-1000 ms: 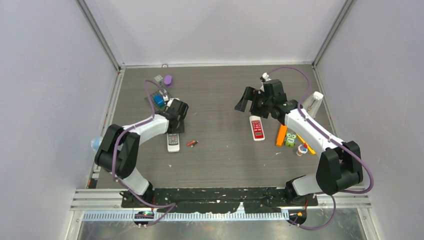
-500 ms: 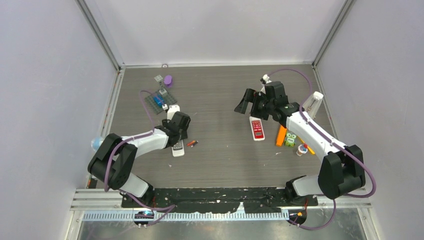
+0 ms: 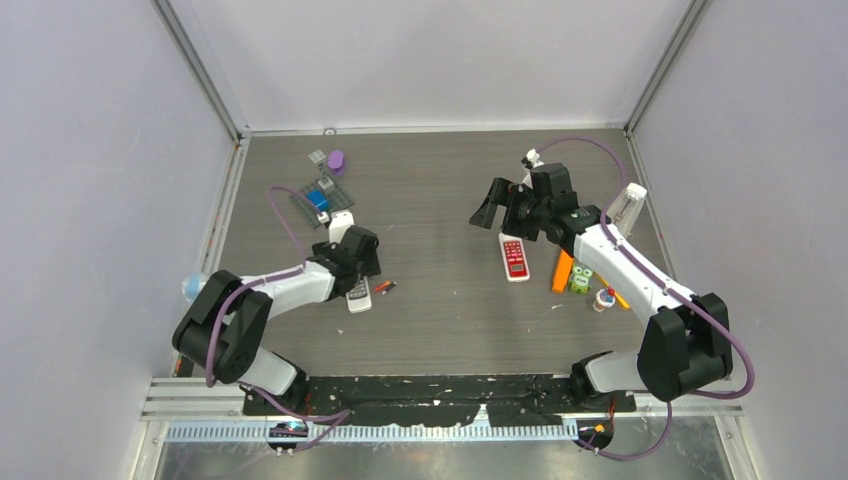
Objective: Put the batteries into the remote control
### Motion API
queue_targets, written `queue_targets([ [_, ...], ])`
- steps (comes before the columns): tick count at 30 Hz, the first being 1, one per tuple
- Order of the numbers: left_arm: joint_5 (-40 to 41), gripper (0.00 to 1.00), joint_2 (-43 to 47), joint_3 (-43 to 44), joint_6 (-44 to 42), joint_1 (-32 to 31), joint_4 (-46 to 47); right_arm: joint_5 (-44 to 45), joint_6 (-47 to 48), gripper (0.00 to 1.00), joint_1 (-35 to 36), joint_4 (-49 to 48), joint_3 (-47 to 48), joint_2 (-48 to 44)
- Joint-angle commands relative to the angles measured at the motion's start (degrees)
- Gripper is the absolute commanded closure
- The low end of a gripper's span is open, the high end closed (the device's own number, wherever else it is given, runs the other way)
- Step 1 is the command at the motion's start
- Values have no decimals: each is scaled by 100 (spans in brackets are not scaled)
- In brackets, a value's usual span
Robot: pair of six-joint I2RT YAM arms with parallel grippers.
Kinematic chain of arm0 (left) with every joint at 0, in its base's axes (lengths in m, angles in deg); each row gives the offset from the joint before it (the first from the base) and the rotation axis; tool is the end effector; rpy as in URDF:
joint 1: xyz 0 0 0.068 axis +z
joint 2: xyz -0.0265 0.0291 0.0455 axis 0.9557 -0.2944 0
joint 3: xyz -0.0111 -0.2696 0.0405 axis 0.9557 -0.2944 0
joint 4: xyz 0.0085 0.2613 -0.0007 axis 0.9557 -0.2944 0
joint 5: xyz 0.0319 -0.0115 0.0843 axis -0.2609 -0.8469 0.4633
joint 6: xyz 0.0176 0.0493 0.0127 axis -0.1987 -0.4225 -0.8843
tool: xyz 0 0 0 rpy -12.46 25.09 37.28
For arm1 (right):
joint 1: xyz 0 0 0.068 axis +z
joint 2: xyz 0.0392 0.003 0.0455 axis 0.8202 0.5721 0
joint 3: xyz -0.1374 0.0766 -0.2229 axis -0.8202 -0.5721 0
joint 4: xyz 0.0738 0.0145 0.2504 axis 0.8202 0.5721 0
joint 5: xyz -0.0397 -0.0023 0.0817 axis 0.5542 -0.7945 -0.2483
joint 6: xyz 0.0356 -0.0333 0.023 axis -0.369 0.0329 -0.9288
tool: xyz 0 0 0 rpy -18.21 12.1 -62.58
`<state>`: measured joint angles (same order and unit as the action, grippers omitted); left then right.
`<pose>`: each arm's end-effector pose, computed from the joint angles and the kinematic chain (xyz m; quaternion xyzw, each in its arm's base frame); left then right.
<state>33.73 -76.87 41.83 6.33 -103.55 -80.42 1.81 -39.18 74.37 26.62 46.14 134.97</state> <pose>0.2407 -0.1220 0.1477 -0.1421 0.9088 0.0291 0.3911 0.2769 0.1063 0.2764 0.0423 0.8989 0.2850 0.3302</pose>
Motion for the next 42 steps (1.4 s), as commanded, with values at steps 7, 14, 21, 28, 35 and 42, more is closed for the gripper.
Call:
queue_targets([
  [7, -32, 10, 1017, 249, 311, -15, -1138, 471, 338, 4, -38, 399, 107, -158],
  [14, -303, 9, 2146, 517, -20, 16, -1685, 1764, 1126, 5, -72, 759, -68, 421],
  [21, -1074, 8, 2872, 809, -477, 44, -1537, 2145, 1553, 5, -89, 781, -6, 1327],
  [28, -1386, 8, 3125, 702, -494, 60, -1346, 2006, 1701, 5, -89, 739, 101, 1997],
  [35, -1503, 6, 3130, 676, -504, 71, -1280, 2231, 1713, 4, -85, 807, 188, 2242],
  [42, -1686, 5, 3154, 753, -366, 83, -1240, 1881, 1646, 33, -81, 630, 68, 2163],
])
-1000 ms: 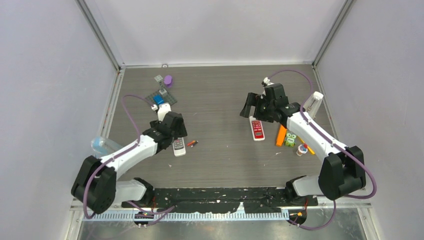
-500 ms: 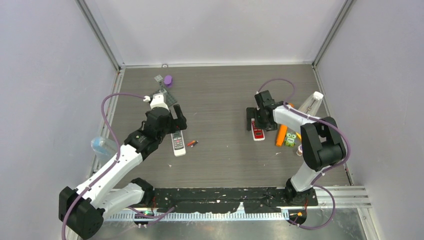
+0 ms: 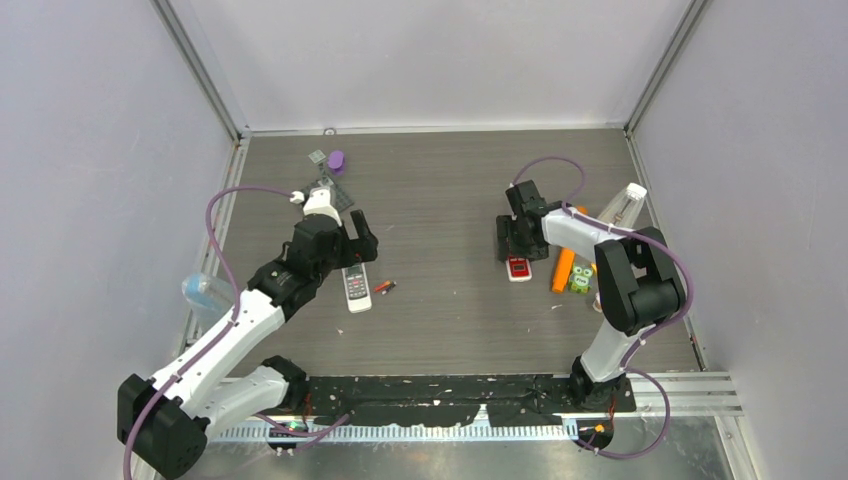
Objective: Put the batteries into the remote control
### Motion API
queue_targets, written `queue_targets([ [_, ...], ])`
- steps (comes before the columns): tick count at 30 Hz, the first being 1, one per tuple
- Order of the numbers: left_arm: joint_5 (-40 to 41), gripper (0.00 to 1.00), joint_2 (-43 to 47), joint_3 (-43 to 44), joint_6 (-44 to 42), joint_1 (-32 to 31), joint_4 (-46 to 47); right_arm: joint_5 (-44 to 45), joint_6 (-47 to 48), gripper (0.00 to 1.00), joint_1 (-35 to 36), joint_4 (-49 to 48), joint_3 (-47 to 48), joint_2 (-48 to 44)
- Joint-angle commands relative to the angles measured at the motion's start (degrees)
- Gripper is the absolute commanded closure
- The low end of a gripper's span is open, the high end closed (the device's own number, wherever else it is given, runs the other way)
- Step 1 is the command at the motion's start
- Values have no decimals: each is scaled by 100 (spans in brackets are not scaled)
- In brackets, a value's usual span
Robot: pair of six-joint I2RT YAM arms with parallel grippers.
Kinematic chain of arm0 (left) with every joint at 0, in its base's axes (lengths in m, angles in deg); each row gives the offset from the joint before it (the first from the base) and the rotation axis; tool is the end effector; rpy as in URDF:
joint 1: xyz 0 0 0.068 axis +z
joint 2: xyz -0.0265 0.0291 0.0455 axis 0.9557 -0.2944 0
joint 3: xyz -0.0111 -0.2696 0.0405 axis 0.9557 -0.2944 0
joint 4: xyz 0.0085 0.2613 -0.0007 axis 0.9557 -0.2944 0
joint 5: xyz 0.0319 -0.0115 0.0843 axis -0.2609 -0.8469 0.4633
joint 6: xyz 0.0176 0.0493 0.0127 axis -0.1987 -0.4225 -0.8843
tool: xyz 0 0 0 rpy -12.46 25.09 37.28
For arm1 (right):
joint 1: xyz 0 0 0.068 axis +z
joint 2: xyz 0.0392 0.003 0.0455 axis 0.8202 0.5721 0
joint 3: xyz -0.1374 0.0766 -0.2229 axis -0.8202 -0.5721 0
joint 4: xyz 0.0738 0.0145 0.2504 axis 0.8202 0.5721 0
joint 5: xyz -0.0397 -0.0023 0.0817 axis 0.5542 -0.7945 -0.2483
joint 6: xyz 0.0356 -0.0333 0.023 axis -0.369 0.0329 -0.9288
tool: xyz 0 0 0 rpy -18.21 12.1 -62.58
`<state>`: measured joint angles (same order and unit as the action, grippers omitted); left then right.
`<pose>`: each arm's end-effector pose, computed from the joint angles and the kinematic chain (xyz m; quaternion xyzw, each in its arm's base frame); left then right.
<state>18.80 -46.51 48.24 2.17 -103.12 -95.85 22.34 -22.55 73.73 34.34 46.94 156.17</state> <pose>0.1896 -0.0998 0.2807 -0.0925 0.8633 -0.1601 0.4696 0.3108 0.1009 0.1620 -0.0219 0.9801 0.0072 0.1973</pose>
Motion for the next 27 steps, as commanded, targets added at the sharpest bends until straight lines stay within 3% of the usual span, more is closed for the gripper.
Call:
queue_targets([
  [1, -268, 5, 120, 133, 69, 36, 294, -206, -36, 37, -18, -180, -5, 6],
  [4, -510, 6, 138, 230, 100, 36, 267, -682, -117, 50, -17, -316, 1, -290],
  [7, -829, 6, 205, 322, 136, 36, 293, -1330, -263, 55, -18, -612, -1, -623],
  [11, -1415, 6, 335, 407, 179, 37, 417, -2894, -1037, 60, -15, -1495, -74, -1388],
  [13, -1888, 6, 417, 431, 300, 36, 596, -3847, -1884, 61, -12, -2571, -254, -1708],
  [14, -2225, 6, 453, 443, 427, 36, 743, -4345, -2328, 61, -10, -3604, -470, -1801],
  [15, -2566, 6, 491, 457, 535, 36, 924, -4625, -3269, 61, 6, -4092, -567, -1956],
  [18, -3501, 7, 566, 487, 833, 38, 1872, -4640, -4694, 62, 155, -6061, -716, -2209],
  [27, -4705, 6, -65, 1252, 1749, 36, 3368, -4312, -5961, 63, 1150, -7535, -23, -2308],
])
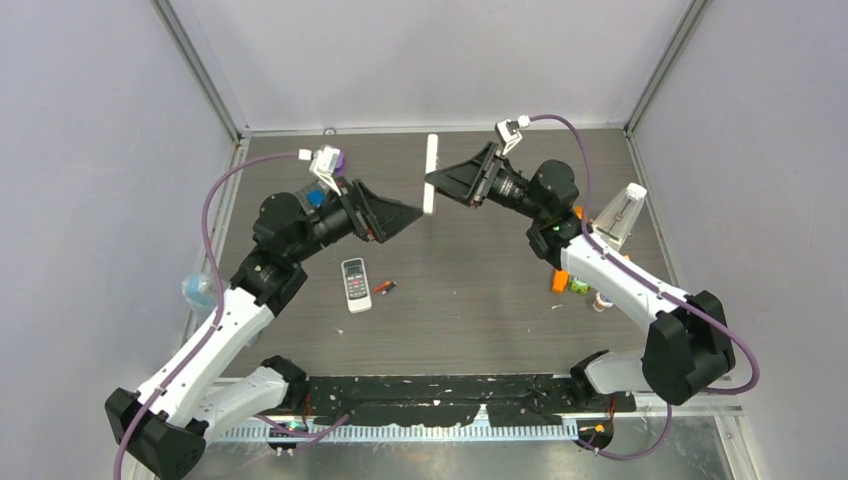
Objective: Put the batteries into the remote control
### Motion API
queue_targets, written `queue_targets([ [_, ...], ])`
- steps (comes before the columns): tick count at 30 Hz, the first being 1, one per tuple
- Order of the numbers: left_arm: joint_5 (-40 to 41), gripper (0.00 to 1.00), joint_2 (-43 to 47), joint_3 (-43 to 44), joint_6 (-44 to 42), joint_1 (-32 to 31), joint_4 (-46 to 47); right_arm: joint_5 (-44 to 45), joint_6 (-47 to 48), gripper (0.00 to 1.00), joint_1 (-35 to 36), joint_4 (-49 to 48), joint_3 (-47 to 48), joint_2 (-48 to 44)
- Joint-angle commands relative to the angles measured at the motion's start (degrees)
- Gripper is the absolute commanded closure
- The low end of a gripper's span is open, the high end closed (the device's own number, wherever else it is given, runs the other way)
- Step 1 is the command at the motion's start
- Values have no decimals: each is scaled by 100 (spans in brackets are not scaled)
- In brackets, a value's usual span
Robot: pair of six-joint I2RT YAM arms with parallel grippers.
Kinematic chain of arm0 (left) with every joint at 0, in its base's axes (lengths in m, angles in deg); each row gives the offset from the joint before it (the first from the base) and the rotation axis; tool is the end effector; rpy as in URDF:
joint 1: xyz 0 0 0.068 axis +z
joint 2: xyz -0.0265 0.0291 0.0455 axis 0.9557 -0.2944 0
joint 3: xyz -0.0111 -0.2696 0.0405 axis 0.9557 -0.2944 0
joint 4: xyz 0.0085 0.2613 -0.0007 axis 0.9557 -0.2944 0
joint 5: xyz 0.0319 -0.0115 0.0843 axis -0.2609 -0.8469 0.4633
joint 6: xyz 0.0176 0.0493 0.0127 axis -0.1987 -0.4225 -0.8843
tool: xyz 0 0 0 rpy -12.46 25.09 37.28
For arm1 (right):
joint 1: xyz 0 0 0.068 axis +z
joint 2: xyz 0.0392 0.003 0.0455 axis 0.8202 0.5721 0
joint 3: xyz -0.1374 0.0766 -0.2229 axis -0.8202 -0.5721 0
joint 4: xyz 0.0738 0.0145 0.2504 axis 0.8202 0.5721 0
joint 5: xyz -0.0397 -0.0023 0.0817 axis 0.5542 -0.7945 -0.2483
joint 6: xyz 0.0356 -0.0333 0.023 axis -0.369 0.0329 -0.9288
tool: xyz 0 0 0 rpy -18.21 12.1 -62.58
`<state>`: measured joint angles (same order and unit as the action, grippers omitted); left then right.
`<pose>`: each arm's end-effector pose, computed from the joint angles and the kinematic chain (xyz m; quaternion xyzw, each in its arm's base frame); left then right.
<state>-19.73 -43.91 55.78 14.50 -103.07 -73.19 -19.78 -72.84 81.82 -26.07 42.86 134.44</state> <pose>0.1776 -0.1196 0.3768 0.0472 0.6994 -0.5449 0.4601 0.2678 0.1583 0.3513 -0.0242 0.6547 0.6627 0.3628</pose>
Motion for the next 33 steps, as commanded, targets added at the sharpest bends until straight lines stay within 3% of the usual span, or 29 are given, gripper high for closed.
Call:
queue_targets([
  [1, -1067, 6, -452, 564, 703, 31, 1245, -60, -943, 63, 461, -1607, 408, -121],
  [6, -1540, 12, -797, 685, 1186, 36, 1833, 37, -954, 63, 676, -1723, 485, -104],
  [10, -1553, 31, -822, 663, 1255, 41, 1902, 103, -954, 63, 724, -1731, 468, -134],
  [13, -1676, 55, -849, 657, 1267, 42, 1910, 155, -852, 62, 732, -1647, 454, -170],
  [16, -1902, 89, -918, 700, 1176, 49, 1791, 219, -673, 59, 748, -1263, 502, -222],
  [18, -2135, 100, -948, 834, 797, 64, 1361, 279, -431, 53, 762, -786, 605, -291],
  [21, -2333, 100, -967, 1315, -409, 66, -19, 421, 228, 38, 785, -23, 795, -510],
  [24, -2046, 100, -920, 1789, -1926, 66, -1457, 745, 937, 3, 791, 773, 824, -892],
  [27, -1586, 100, -833, 2028, -3116, 60, -2553, 909, 1570, 4, 792, 1927, 1147, -1110],
  [33, -687, 100, -640, 2154, -4567, -39, -3270, 1246, 2610, 5, 846, 4325, 2273, -1073],
])
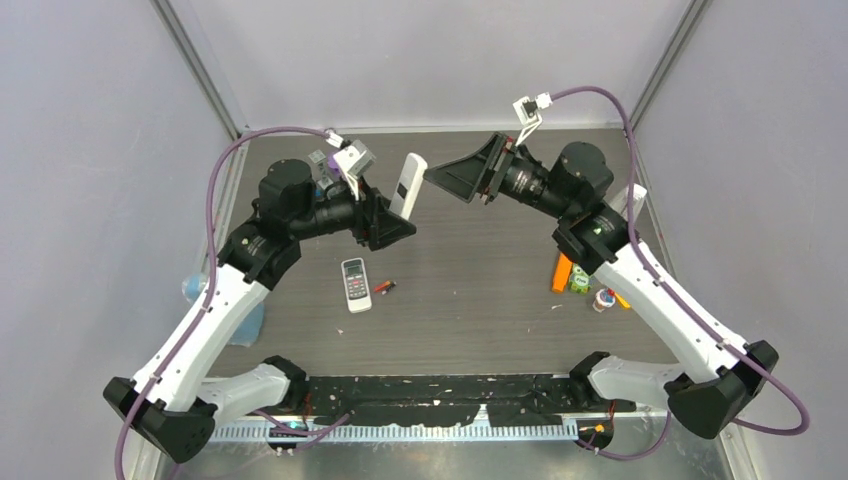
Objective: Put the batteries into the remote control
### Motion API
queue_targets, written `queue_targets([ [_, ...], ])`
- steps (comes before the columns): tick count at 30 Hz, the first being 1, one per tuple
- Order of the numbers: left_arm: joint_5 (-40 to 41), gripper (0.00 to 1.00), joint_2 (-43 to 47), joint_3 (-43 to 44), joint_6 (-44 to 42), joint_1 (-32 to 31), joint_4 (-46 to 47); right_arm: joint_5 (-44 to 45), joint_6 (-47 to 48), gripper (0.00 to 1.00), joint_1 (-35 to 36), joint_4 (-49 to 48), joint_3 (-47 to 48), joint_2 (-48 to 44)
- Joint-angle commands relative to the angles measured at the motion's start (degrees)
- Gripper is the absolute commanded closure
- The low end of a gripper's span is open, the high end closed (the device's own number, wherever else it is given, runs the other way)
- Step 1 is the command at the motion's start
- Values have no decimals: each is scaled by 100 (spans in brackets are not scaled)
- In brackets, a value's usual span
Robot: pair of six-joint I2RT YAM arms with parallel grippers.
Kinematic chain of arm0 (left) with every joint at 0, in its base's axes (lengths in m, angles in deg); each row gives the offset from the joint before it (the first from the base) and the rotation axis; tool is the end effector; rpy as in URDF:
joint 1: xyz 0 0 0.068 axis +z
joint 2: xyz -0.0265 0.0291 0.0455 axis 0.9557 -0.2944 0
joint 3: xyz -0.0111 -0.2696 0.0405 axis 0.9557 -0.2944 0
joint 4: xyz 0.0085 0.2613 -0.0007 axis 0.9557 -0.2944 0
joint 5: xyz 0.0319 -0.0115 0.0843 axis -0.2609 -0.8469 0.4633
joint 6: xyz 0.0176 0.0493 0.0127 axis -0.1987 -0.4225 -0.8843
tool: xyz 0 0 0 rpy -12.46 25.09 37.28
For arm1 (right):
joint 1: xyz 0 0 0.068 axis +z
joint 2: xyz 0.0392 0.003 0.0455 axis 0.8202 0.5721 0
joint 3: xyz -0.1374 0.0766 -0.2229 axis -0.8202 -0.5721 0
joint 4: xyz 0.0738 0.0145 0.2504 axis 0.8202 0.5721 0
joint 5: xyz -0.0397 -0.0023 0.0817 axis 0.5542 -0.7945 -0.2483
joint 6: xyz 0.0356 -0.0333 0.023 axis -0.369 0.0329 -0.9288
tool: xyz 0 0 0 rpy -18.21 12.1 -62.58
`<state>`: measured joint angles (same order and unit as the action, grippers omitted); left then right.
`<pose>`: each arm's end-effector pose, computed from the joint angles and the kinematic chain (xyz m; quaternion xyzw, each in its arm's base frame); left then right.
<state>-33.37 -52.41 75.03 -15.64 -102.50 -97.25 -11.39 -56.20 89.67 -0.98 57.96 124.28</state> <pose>0.1859 -0.1303 0.4197 0.2844 0.7096 -0.4602 0.4515 0.2052 0.1616 0.4475 -0.1077 0.6399 0.6099 0.4549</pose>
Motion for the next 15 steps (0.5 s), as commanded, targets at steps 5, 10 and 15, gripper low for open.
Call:
queue_targets([
  [5, 1926, 100, 430, 159, -2984, -521, -993, 1189, 1610, 4, 296, 3254, 1672, 392],
  [10, 2267, 100, 526, 73, -3791, -726, -990, 1378, 1983, 1, 563, 3775, 1941, 763],
  [15, 2207, 100, 647, -156, -4373, -810, -978, 1081, 2057, 7, 672, 3975, 2156, 1046],
])
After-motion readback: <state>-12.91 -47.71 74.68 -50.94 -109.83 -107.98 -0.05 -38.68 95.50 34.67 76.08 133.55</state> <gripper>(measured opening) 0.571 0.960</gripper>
